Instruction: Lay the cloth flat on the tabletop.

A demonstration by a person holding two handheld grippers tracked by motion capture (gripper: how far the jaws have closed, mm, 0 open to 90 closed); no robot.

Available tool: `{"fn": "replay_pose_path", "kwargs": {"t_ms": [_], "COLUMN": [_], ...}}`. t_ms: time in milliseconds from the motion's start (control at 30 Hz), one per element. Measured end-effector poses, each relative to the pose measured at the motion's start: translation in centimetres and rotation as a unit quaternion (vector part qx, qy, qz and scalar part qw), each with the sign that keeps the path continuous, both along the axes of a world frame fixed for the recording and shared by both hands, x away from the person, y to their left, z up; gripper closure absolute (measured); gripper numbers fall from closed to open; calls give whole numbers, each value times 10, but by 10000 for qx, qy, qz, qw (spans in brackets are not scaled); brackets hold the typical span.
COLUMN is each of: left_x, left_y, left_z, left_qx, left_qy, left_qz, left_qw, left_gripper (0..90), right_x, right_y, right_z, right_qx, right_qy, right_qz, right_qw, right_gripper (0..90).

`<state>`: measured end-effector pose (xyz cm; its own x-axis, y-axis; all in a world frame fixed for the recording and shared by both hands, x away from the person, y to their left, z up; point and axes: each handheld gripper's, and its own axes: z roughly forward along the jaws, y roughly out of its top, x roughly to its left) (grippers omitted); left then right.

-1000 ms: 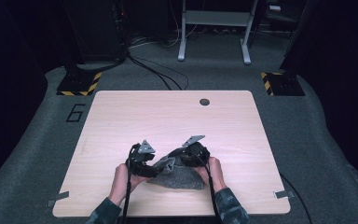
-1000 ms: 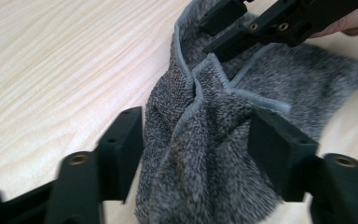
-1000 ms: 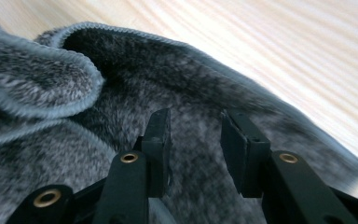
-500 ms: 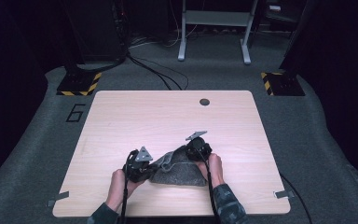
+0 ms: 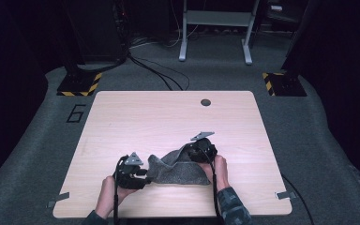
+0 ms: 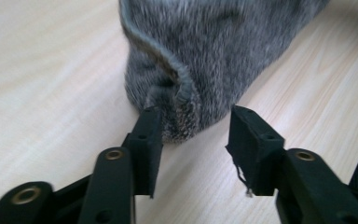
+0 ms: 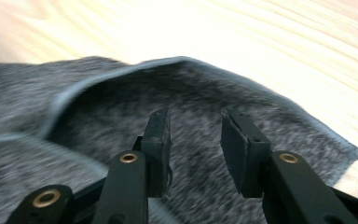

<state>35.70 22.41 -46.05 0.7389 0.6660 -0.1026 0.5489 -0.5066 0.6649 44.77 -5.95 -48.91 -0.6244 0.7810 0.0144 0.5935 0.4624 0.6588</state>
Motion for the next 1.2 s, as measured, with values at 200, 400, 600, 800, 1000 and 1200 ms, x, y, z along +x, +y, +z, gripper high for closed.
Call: {"fn": "replay_pose_path", "kwargs": {"t_ms": [200, 400, 600, 800, 1000, 1200], "left_x": [16, 26, 21, 10, 1, -4], "left_y": [-12, -34, -39, -45, -48, -53], "left_z": [23, 1, -20, -20, -22, -32], "left_qx": [-158, 12, 63, 141, 328, 430], "left_qy": [-350, -91, -44, -212, -290, -248], "left_qz": [128, -146, -364, -759, -929, -1072], "left_qw": [9992, 9999, 9993, 9968, 9947, 9930], "left_gripper": [379, 535, 765, 803, 777, 779], "right_x": [-7, -8, -2, 13, 15, -6], "right_y": [9, 11, 28, 49, 51, 36], "right_z": [2, 12, 10, 4, 8, 12], "right_qx": [21, 638, 567, 377, 424, 395], "right_qy": [35, 315, 546, 604, 472, 542], "right_qz": [356, 583, 734, 751, 615, 607], "right_qw": [9994, 9958, 9942, 9946, 9961, 9959], "right_gripper": [610, 571, 672, 860, 724, 515]}}
